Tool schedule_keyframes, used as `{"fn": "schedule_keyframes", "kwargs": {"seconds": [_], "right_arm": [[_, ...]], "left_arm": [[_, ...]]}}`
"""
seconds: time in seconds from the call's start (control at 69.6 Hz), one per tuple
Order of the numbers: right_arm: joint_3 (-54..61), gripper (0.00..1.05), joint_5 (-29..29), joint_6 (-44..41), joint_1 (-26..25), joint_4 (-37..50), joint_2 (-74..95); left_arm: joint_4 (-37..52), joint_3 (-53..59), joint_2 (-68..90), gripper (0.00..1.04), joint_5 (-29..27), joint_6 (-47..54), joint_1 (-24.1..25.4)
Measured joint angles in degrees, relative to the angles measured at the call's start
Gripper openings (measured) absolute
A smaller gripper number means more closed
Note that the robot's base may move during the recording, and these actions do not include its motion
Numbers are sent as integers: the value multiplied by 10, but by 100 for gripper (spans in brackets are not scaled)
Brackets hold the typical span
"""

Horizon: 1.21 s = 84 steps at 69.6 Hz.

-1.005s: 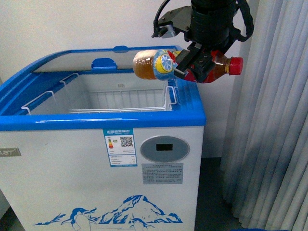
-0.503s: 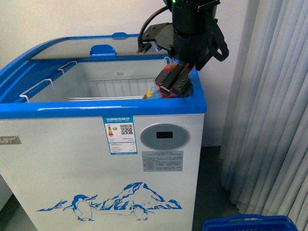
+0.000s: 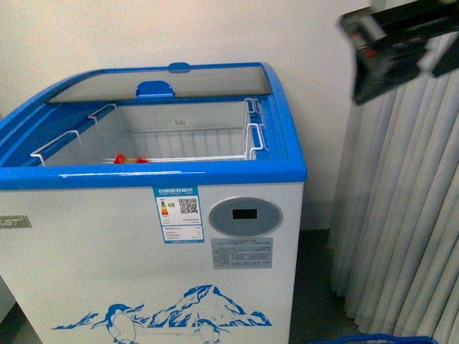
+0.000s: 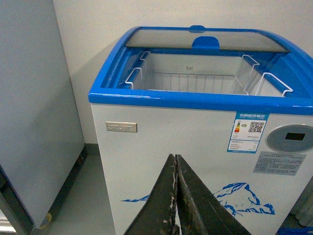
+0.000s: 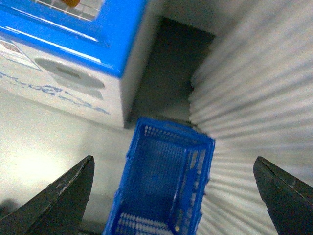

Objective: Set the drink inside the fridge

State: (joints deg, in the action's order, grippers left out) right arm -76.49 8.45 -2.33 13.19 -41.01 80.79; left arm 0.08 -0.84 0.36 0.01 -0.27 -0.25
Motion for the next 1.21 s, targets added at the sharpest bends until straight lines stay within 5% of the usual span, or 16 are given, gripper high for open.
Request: {"fn": "schedule_keyframes", "kwargs": {"seconds": [0.187,0.258,0.388,0.517,0.718,1.206], "right_arm": [[134,97,-37,133,-32,-139,-278],[251,84,22,97,-17,42,-422],[420,60,2,47,-39,285,-605],[514,38,-78,35,-121,330,-640],[597,2,-83,28,-130,362,-685],[699,3,-85,26,-131,398,-751]], "left_arm": [[0,0,0,3,0,0,0],[0,0,0,3,0,0,0],[0,0,0,3,0,0,0],[0,0,0,3,0,0,0],[0,0,-1,3,0,0,0],[0,0,-1,3,0,0,0]]}}
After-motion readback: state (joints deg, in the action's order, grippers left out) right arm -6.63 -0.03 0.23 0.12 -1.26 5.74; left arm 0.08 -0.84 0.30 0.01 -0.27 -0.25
